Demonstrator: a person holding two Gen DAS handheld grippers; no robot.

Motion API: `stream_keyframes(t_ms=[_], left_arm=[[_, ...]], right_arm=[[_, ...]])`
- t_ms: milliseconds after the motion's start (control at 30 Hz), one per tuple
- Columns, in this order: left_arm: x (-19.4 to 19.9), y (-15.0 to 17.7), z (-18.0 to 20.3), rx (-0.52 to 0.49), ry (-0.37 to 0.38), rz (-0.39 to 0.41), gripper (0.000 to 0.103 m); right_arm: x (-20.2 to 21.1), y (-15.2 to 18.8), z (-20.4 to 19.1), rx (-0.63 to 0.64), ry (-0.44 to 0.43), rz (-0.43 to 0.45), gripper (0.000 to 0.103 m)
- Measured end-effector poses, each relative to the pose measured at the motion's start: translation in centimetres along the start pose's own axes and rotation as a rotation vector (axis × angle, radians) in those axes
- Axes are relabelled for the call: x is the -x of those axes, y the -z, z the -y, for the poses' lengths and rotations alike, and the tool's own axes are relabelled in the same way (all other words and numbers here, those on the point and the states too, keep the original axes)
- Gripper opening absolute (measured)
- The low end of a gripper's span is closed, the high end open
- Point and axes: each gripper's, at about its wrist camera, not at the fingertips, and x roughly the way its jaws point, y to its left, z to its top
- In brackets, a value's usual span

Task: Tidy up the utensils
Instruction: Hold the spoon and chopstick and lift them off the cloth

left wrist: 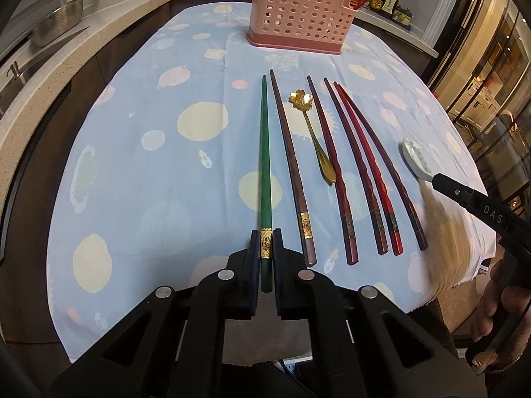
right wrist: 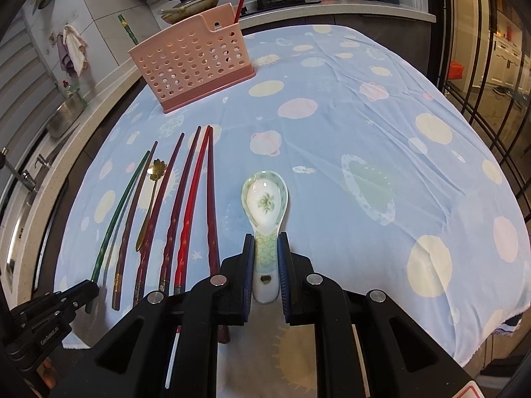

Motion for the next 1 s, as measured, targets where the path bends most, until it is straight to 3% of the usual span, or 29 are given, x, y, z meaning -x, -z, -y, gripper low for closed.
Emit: stream_keyframes(t_ms=[500, 1000], left_arm=[[4.6, -2.9, 0.1, 0.017, 0.014, 0.11, 0.007], [2.5, -1.5, 0.1, 0.014, 0.006, 0.036, 0.007]], right_arm=[[2.1, -0.7, 0.3, -0.001, -0.018, 0.031, 0.013], [1.0, 1.9, 3.0, -0.068, -0.039, -0.053, 0.013]])
